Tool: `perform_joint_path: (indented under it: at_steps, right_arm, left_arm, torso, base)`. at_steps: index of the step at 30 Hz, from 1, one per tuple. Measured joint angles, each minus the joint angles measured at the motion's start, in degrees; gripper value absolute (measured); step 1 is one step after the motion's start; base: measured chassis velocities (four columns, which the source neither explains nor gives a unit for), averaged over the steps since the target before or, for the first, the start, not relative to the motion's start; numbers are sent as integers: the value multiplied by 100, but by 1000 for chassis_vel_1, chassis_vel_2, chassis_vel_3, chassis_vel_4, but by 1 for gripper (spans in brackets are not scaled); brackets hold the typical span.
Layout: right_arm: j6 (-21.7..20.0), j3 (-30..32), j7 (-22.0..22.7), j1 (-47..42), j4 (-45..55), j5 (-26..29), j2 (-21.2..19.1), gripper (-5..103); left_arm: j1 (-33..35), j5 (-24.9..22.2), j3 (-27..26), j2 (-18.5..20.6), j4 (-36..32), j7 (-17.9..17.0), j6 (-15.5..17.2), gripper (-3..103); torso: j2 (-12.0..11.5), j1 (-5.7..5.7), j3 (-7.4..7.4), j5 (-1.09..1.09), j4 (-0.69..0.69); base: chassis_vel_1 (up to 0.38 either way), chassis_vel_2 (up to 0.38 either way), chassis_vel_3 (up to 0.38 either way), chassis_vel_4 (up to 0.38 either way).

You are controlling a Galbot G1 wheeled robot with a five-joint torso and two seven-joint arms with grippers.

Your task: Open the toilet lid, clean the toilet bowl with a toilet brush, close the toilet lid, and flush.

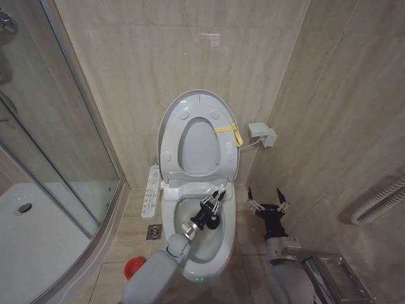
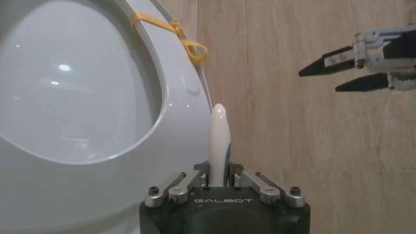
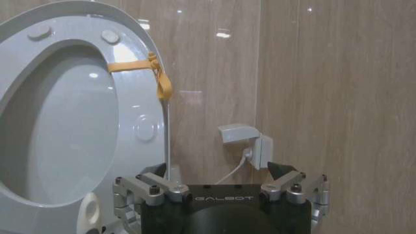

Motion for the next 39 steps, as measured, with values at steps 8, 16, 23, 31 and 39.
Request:
perform_joint_path:
  at_steps: [8, 16, 23, 31, 39]
  right_arm:
    - [0, 0, -1, 0, 0, 0, 0, 100]
    - [0, 0, 0, 0, 0, 0, 0, 100]
    - [0, 0, -1, 0, 0, 0, 0, 100]
    - [0, 0, 0, 0, 0, 0, 0, 100]
    - [0, 0, 0, 0, 0, 0, 0, 100]
  left_arm:
    - [-90, 58, -40, -59, 351, 82, -91, 19]
    - [-155, -6, 64, -174, 487, 90, -99, 19]
    - [-140, -16, 88, -112, 304, 92, -83, 19]
    - [-182, 24, 119, -150, 627, 120, -69, 19]
    - [-200, 11, 69, -161, 279, 90, -30, 19]
  torso:
    - [0, 0, 1, 0, 3]
    - [0, 0, 1, 1, 1]
    - [0, 0, 0, 1, 3]
    - [0, 0, 0, 1, 3]
    - [0, 0, 0, 1, 1]
  base:
    - [0, 0, 0, 0]
    - [0, 0, 0, 0]
    - [0, 0, 0, 0]
    - [0, 0, 0, 0]
    - [0, 0, 0, 0]
